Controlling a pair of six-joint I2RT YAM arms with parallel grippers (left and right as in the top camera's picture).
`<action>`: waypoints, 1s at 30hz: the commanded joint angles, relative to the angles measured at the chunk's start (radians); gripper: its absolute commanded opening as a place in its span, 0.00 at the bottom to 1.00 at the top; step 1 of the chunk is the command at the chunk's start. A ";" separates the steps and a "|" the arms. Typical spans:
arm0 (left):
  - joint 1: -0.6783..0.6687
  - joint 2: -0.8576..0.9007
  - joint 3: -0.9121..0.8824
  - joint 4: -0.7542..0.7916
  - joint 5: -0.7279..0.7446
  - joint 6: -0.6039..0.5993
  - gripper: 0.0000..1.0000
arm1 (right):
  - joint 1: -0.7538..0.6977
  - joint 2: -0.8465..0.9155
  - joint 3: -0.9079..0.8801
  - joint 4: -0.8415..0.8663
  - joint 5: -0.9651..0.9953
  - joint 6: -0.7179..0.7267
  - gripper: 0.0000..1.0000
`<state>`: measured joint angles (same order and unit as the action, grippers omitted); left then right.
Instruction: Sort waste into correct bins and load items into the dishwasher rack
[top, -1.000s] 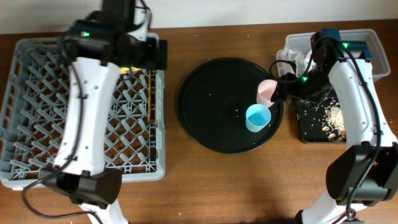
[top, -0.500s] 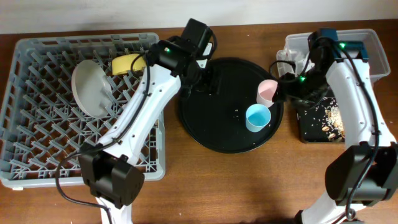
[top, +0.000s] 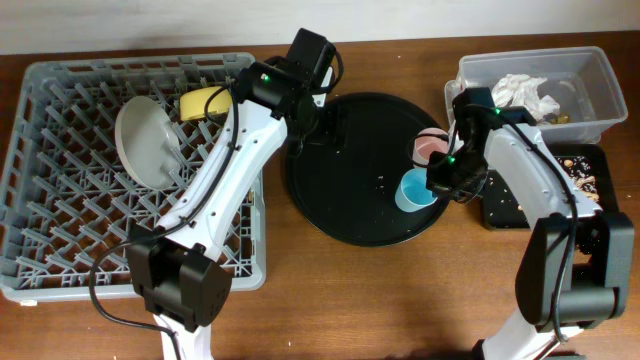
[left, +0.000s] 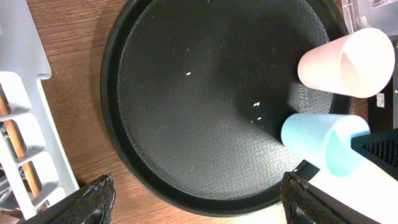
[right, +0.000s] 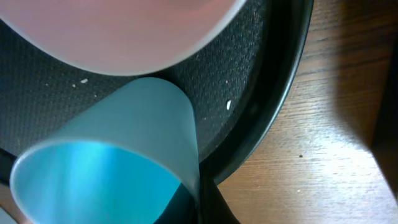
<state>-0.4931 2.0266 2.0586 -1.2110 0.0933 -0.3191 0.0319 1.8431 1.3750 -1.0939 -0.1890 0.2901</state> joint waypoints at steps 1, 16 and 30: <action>0.008 0.010 -0.003 -0.011 -0.011 0.004 0.84 | 0.001 -0.012 -0.006 -0.002 -0.085 -0.010 0.04; 0.359 -0.018 0.008 -0.106 1.481 0.494 0.85 | -0.061 -0.275 -0.002 0.487 -1.172 -0.105 0.04; 0.233 -0.016 0.008 -0.084 1.478 0.494 0.37 | 0.052 -0.275 -0.002 0.755 -1.159 0.086 0.04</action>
<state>-0.2554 2.0262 2.0590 -1.2961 1.5627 0.1661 0.0731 1.5723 1.3621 -0.3431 -1.3308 0.3740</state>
